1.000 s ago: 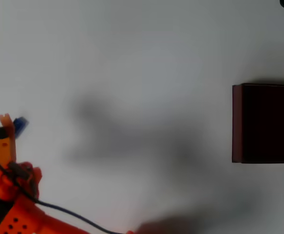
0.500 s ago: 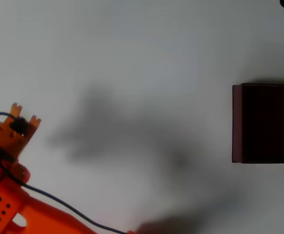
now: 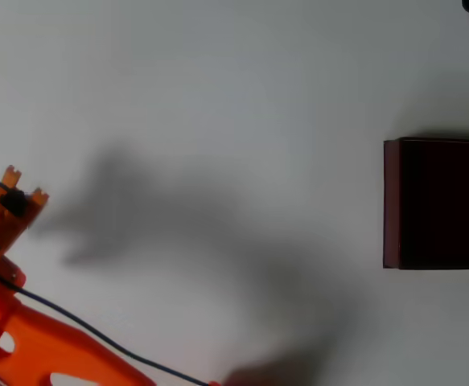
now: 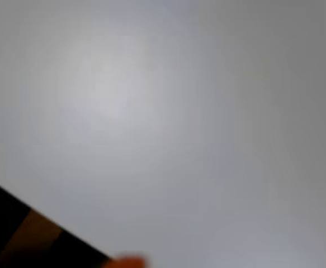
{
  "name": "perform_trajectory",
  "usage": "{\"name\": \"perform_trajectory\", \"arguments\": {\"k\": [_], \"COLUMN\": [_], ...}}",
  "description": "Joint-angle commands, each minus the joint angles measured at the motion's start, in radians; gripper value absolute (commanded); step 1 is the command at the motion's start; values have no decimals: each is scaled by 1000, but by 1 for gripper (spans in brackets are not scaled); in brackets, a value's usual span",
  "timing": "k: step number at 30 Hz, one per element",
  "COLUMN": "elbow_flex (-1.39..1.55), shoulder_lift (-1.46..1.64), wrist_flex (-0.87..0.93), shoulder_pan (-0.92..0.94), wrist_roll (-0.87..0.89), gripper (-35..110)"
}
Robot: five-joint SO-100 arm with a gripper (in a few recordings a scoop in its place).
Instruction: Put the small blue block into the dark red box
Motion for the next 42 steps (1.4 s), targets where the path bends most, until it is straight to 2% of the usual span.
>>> {"name": "perform_trajectory", "arguments": {"k": [1, 3, 7, 21, 42], "elbow_flex": [-183, -337, -482, -842, -864], "shoulder_lift": [-54, -140, -227, -492, -565], "wrist_flex": [87, 190, 278, 345, 357], "shoulder_pan": [9, 26, 51, 66, 97], "wrist_roll": [101, 60, 20, 2, -80], "gripper": [25, 25, 25, 24, 25]}}
